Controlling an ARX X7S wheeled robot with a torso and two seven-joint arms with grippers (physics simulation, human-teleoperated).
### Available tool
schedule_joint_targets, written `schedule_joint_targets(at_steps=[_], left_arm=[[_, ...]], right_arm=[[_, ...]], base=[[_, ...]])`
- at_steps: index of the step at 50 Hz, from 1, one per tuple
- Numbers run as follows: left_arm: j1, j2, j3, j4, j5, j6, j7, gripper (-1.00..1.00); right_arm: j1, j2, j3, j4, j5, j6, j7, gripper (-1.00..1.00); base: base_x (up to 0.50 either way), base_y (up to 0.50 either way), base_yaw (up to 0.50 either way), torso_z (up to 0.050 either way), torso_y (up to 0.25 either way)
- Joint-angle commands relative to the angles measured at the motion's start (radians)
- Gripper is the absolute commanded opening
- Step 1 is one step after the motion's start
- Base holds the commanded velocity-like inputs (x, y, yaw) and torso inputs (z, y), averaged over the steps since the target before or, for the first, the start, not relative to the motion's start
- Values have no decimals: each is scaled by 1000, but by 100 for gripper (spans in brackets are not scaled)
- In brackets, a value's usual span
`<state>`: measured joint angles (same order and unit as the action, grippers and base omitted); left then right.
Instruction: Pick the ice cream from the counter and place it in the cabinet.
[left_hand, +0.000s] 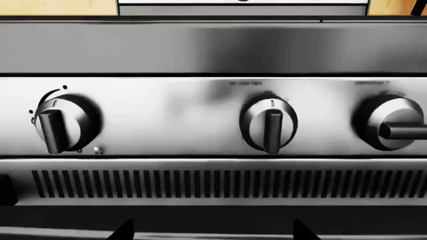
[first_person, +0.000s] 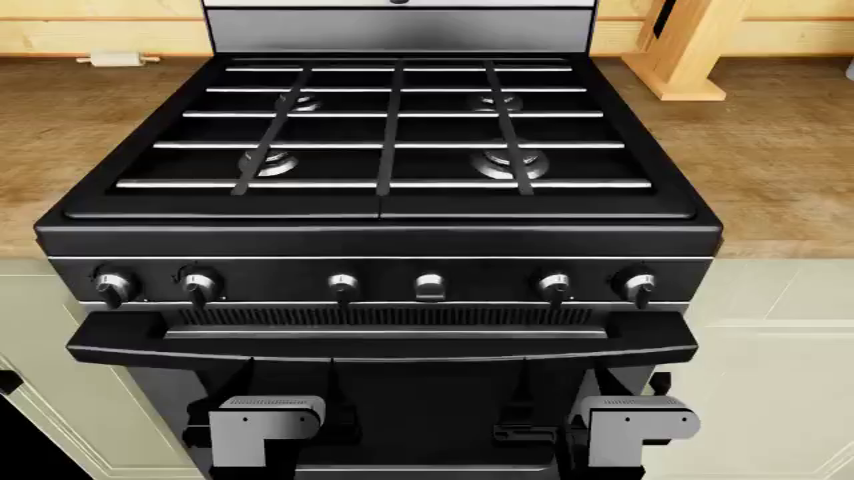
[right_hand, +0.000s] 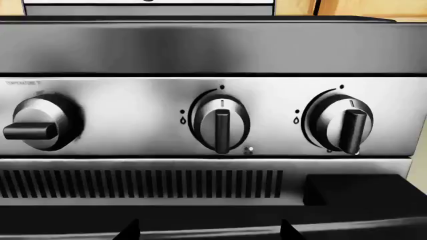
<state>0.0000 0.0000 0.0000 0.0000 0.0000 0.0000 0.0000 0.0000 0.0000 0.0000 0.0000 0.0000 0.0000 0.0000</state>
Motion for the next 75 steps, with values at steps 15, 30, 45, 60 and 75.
schedule_joint_targets(at_steps=[15, 30, 45, 60, 75], left_arm=[[-10, -58, 45, 35, -74, -65, -37, 100], [-21, -78, 64, 10, -100, -47, -57, 100], [-22, -94, 82, 4, -120, -44, -74, 100], [-22, -108, 97, -14, -138, -24, -90, 100], [-22, -122, 112, -19, -151, -19, -102, 100]], right_arm=[[25, 54, -77, 23, 36, -8, 69, 100], [26, 83, -113, 10, 44, -9, 79, 100], [28, 103, -134, 9, 54, -4, 101, 100], [34, 116, -158, 23, 55, -4, 118, 100], [43, 126, -179, 26, 64, 6, 129, 100]], base=[[-376, 105, 0, 0, 0], [-9, 499, 0, 0, 0], [0, 500, 0, 0, 0], [0, 500, 0, 0, 0], [0, 500, 0, 0, 0]])
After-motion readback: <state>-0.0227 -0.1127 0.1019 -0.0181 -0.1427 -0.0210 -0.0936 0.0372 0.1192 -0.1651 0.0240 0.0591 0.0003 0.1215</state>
